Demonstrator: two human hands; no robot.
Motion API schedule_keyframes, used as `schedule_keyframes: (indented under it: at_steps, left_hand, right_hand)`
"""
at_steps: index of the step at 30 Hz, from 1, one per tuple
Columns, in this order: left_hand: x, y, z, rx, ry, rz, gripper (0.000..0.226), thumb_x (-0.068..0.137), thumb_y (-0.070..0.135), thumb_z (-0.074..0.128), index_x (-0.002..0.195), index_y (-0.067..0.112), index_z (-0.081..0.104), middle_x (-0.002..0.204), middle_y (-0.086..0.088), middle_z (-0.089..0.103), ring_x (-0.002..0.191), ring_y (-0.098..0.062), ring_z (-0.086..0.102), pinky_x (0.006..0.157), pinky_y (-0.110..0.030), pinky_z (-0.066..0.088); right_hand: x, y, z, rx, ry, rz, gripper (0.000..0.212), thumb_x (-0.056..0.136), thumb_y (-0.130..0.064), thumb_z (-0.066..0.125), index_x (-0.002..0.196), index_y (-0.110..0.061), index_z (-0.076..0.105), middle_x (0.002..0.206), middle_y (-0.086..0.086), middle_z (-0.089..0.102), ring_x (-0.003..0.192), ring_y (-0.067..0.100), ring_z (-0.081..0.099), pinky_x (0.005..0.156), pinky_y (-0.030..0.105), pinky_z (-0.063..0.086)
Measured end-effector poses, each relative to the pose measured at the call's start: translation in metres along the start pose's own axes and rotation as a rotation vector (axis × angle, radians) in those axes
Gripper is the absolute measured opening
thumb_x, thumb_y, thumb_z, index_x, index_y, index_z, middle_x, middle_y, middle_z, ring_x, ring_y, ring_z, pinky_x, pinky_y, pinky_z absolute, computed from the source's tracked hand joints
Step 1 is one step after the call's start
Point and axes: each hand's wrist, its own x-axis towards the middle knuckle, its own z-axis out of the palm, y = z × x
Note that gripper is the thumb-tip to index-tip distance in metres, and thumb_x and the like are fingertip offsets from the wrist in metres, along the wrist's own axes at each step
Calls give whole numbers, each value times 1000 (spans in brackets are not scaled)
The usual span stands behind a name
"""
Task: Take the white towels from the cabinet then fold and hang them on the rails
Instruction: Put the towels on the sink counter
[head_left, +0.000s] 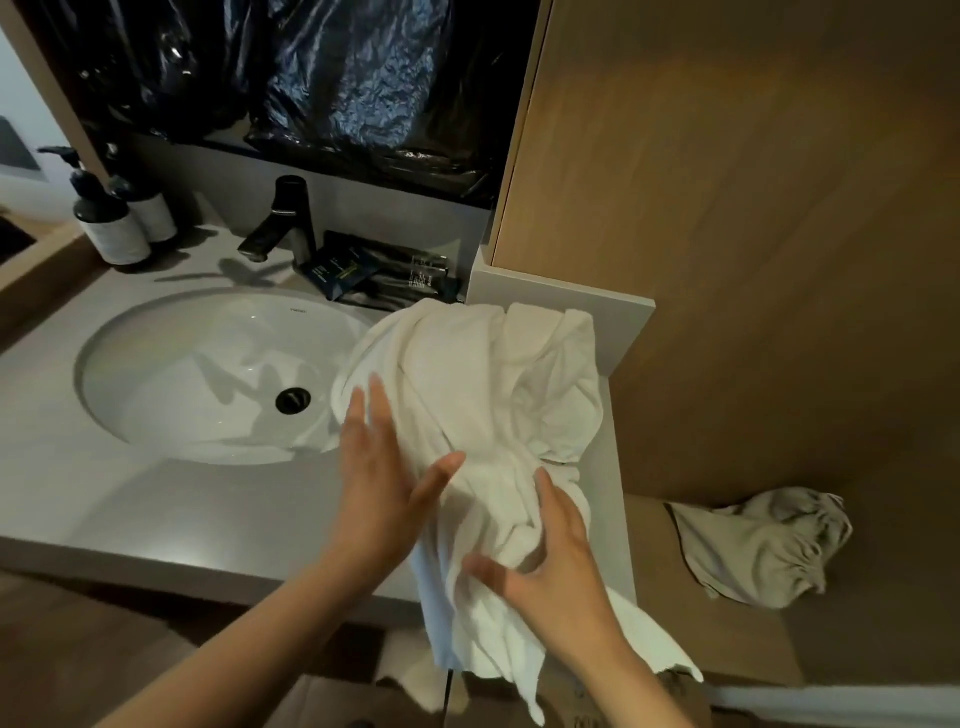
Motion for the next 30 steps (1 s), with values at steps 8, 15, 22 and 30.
schedule_keyframes:
  at_steps: [8,15,22,30]
  left_hand:
    - [43,-8,2,572,-425,388,88,71,80,34,148,48,7,157,11,-22,142,-44,-20,101,-76,23]
    - [57,-22,16,524,-446,294,107,55,94,33,148,49,8,154,18,-27,140,-51,-17,109,-73,11]
    - [67,-30,40,642,-330,233,108,59,90,43,151,41,13,160,5,-15,141,-54,-1,106,-72,22]
    - [71,-23,41,599,-346,196,106,59,82,48,151,39,18,162,0,-6,138,-59,-5,105,-74,19]
  right_hand:
    - [13,17,27,56,19,35,119,62,-66,75,144,-56,-10,155,-10,18,143,17,27,111,35,37]
    - [41,38,-4,4,-17,-10,105,66,-63,75,151,-46,16,151,-8,37,137,16,38,110,37,38]
    - [48,26,-39,103,-177,-35,94,75,-47,79,150,-39,23,146,-21,35,135,5,35,106,22,32]
    - [3,15,22,-17,49,19,139,42,-96,58,143,-49,-25,163,-13,-2,150,20,7,116,56,25]
